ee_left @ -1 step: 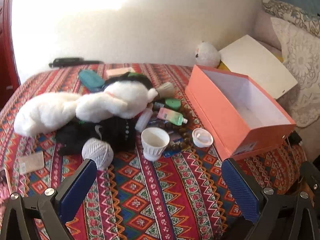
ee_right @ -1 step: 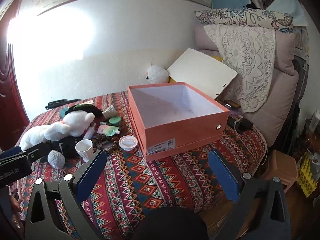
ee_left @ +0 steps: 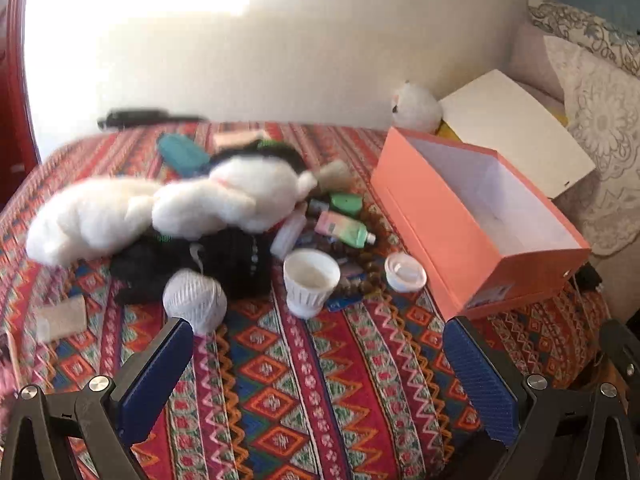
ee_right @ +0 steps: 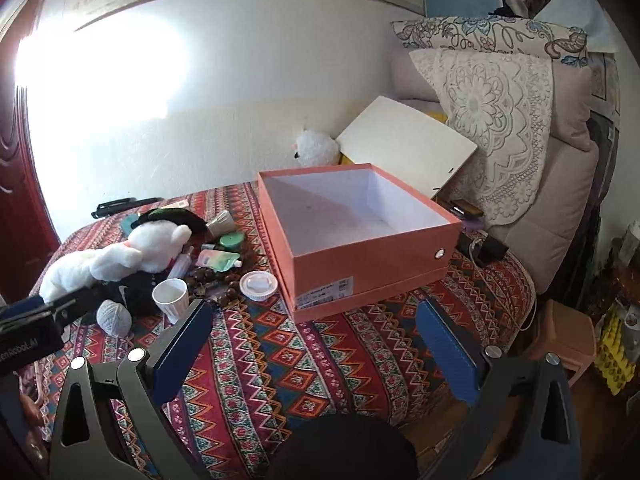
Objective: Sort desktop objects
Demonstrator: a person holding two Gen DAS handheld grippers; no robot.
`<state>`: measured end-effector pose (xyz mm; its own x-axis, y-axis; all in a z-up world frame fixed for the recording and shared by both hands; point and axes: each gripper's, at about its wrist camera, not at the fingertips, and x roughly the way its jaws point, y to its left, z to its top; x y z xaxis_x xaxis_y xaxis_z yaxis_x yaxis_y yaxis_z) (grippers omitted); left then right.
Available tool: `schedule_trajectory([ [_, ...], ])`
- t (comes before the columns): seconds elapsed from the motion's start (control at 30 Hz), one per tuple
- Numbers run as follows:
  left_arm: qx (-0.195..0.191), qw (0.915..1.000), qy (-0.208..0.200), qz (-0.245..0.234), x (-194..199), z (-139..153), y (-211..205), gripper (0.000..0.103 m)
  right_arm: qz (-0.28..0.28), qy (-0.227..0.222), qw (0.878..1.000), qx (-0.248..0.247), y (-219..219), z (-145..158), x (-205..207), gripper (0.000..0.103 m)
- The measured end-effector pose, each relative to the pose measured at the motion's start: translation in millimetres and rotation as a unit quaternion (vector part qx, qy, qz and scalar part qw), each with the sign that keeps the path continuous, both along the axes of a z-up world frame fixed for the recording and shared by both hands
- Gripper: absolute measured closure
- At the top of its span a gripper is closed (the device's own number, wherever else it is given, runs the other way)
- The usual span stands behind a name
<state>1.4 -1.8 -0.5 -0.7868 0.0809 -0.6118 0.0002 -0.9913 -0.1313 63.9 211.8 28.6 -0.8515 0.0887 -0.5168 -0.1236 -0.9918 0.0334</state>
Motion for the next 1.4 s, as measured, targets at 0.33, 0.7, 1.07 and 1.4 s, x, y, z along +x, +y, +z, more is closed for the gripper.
schedule_trajectory([
  [0.33,0.030,0.9990,0.034,-0.001,11.7,-4.7,-16.0,0.000,0.025,-0.020,0.999,0.029,-21.6,-10.6,-24.0,0.000],
  [0.7,0.009,0.9993,0.037,-0.005,12.0,-7.7,-14.3,0.000,0.041,-0.024,0.999,-0.007,-15.1,-9.9,-27.6,0.000],
  [1.07,-0.013,0.9972,0.073,-0.010,15.2,4.2,-16.9,0.000,0.047,-0.036,0.998,-0.008,-17.9,-10.1,-34.6,0.000],
  [1.4,-0.010,0.9969,0.078,0.007,16.3,6.4,-25.3,0.000,0.054,-0.042,0.998,-0.007,-23.6,-11.3,-39.5,0.000],
])
